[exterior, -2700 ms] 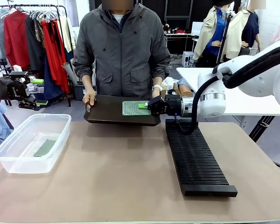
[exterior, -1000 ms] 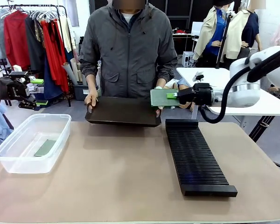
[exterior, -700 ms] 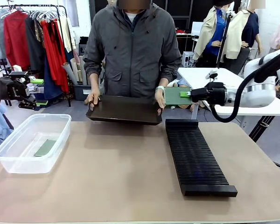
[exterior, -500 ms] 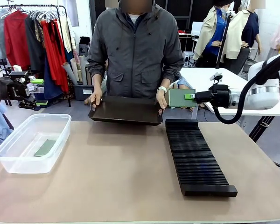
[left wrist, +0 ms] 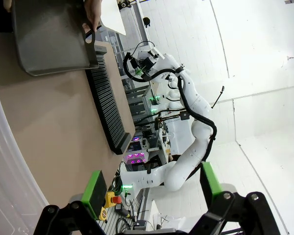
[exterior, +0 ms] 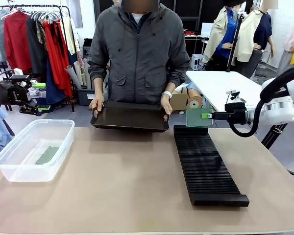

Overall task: Sort PCBs into racks and boxes based on the side picked up.
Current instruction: If the short side of the Blank PCB is picked up, insert it into the PCB Rack ; if the long side is picked up, place it in the Organizing box.

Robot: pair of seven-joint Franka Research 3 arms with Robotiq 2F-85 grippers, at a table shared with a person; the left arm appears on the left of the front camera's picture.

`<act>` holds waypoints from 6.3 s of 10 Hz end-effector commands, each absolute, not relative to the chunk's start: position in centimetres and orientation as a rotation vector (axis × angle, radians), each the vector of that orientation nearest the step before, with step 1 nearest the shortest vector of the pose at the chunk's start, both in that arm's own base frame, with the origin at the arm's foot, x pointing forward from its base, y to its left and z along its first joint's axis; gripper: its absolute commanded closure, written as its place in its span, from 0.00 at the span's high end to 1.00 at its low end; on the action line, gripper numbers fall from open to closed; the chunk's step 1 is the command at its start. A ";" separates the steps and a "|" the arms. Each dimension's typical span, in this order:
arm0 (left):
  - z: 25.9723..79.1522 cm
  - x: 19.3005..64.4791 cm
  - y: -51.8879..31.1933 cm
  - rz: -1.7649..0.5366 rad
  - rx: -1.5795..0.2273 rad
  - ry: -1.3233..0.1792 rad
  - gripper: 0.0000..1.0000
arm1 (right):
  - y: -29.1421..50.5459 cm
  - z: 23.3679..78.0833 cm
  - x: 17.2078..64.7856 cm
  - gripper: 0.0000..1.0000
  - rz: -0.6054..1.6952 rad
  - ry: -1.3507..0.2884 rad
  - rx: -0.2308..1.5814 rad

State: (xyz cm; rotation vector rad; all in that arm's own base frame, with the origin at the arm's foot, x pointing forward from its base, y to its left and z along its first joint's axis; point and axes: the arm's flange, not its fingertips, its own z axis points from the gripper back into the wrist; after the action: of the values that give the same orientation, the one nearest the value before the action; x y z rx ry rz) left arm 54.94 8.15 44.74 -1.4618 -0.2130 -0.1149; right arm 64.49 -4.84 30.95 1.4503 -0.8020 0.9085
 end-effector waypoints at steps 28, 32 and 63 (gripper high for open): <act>44.9 54.7 8.2 -0.116 -1.468 -0.206 1.00 | -7.2 19.4 66.4 0.00 1.064 -1.100 1.248; 44.9 54.7 8.2 -0.116 -1.468 -0.206 1.00 | -7.0 20.0 66.3 0.00 1.073 -1.080 1.264; 44.9 54.7 8.2 -0.116 -1.468 -0.206 1.00 | -7.4 19.4 68.4 0.76 1.035 -1.068 1.232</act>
State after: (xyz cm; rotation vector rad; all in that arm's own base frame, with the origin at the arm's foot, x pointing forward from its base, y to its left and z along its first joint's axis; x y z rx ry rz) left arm 54.94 8.15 44.74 -1.4619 -0.2130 -0.1149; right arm 67.43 -7.48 19.23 1.2267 -1.0610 1.0552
